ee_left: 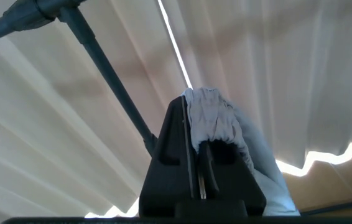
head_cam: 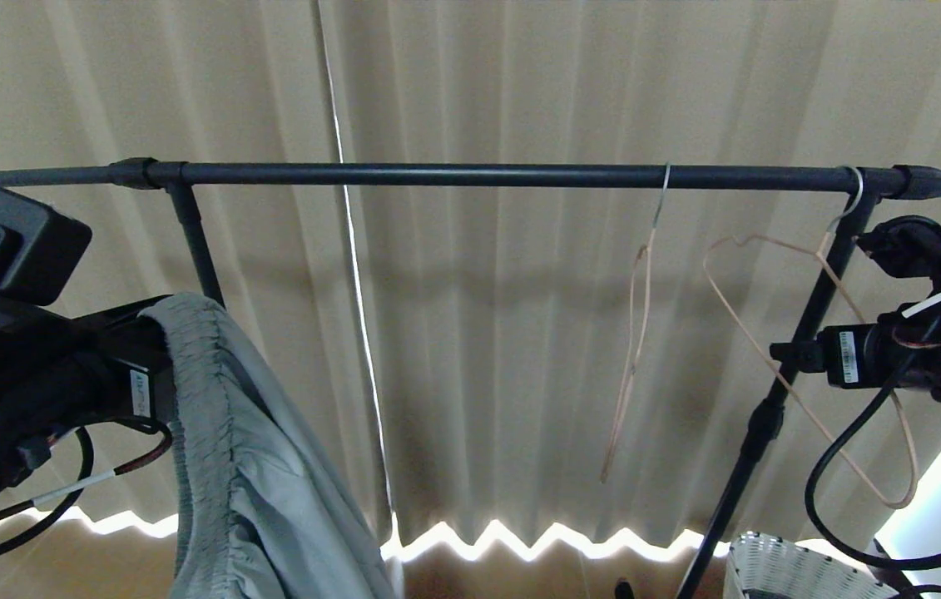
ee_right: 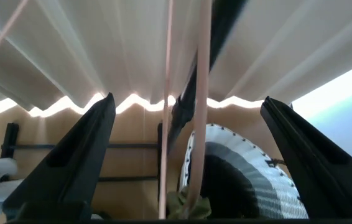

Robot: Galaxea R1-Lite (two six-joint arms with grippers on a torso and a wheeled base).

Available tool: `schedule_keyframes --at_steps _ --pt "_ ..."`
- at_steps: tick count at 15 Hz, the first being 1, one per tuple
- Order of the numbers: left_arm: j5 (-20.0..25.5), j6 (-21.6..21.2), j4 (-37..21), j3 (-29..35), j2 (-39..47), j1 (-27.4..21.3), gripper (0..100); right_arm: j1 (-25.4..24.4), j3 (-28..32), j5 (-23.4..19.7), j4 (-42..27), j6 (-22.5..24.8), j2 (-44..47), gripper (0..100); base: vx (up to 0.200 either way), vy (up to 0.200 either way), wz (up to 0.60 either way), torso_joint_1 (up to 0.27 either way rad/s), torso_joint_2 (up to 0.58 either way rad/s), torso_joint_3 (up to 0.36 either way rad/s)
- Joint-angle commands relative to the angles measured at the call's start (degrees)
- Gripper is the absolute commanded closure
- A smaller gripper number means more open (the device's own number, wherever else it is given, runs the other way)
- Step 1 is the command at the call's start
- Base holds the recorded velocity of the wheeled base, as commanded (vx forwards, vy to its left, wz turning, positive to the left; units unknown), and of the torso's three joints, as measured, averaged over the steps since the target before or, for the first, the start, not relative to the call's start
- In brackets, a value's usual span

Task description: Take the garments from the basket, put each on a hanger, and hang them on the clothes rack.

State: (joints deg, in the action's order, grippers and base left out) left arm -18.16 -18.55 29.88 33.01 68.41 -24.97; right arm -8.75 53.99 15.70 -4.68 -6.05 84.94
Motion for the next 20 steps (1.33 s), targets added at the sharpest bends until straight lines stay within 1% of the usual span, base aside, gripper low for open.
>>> schedule_keyframes --at_steps 1,4,5,8,9,15,20 --pt "-0.03 0.01 0.00 -0.05 0.05 0.01 100 -0.12 -0.20 0.03 0.02 -0.02 -0.04 0 0.000 0.000 0.00 0.000 0.00 0.000" --pt "-0.03 -0.08 -0.08 0.03 0.14 -0.08 100 -0.48 -0.29 1.26 -0.06 0.07 -1.01 0 0.000 0.000 0.00 0.000 0.00 0.000" --pt "0.06 -0.08 -0.08 -0.05 0.14 -0.08 100 -0.56 -0.38 1.35 -0.06 0.07 -1.18 100 0.000 0.000 0.00 0.000 0.00 0.000" --pt "0.06 -0.08 0.00 -0.05 0.14 -0.17 100 -0.56 -0.73 1.35 -0.94 0.07 -1.98 100 0.000 0.000 0.00 0.000 0.00 0.000" --pt "-0.03 -0.08 0.00 -0.05 0.05 -0.17 100 -0.56 -0.55 1.35 -2.26 0.07 -2.24 100 0.000 0.000 0.00 0.000 0.00 0.000" --pt "-0.03 -0.08 -0.08 -0.23 0.05 -0.17 100 -0.56 -0.38 1.26 -1.73 0.07 -2.77 100 0.000 0.000 0.00 0.000 0.00 0.000" --pt "0.06 -0.08 0.00 0.03 0.14 -0.17 100 -0.56 0.68 0.91 -1.56 0.25 -6.28 100 0.000 0.000 0.00 0.000 0.00 0.000"
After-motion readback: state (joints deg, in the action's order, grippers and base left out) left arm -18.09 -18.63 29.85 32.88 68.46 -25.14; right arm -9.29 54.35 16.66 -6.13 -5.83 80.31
